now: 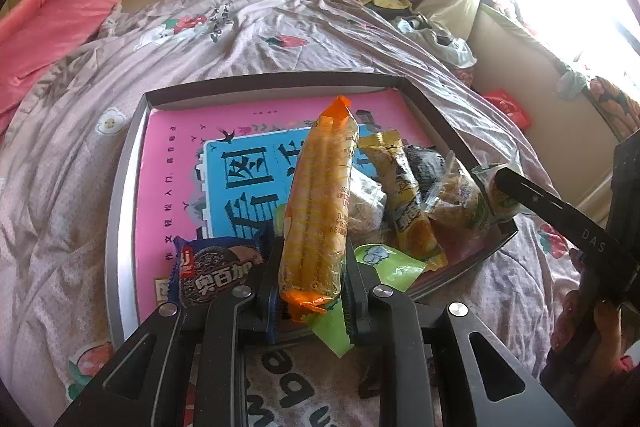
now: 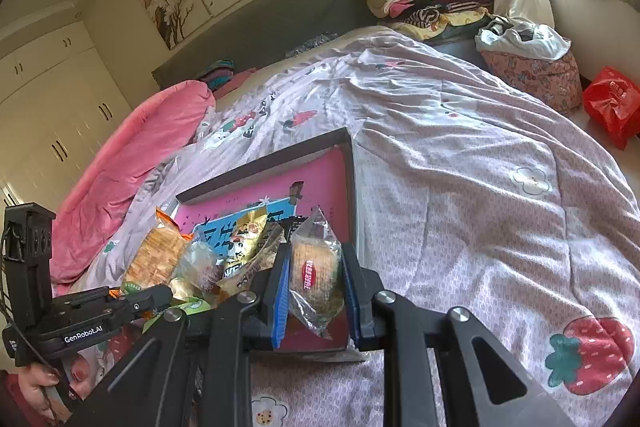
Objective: Organize snacks
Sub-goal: 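Lower the bread pack into the tray with the left gripper while the right lowers the pastry bag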
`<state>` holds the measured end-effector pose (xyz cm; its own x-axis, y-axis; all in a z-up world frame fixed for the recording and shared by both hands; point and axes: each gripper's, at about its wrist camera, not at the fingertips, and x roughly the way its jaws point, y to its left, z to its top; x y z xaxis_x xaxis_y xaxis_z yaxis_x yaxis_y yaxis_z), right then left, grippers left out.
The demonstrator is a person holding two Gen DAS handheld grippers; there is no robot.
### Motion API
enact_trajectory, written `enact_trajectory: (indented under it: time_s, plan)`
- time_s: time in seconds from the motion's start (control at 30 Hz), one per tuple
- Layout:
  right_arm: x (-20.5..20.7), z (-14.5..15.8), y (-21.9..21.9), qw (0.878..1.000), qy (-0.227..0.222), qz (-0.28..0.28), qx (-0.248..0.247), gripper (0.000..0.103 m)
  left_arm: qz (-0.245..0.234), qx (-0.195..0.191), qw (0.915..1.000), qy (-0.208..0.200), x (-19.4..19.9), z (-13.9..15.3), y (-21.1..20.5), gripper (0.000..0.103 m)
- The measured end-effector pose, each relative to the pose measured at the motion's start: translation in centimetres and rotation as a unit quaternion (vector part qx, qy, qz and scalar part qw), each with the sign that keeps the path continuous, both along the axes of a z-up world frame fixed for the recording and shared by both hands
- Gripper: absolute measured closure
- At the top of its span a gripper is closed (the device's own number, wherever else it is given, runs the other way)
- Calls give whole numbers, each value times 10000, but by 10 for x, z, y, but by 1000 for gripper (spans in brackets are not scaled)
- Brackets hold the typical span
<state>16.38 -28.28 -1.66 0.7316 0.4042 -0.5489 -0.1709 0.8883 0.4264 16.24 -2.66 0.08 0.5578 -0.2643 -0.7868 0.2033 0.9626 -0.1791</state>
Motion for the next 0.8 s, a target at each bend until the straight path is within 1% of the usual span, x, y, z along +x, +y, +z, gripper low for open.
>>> enact_trajectory:
  time_s: [0.47, 0.8]
  plan:
    - [-3, -1, 15, 9994, 7, 343, -42, 79, -189, 44, 9998, -47, -3, 1, -15, 79]
    - [-7, -1, 24, 9989, 0, 472, -53, 79, -188, 106, 9997, -76, -4, 1, -17, 79]
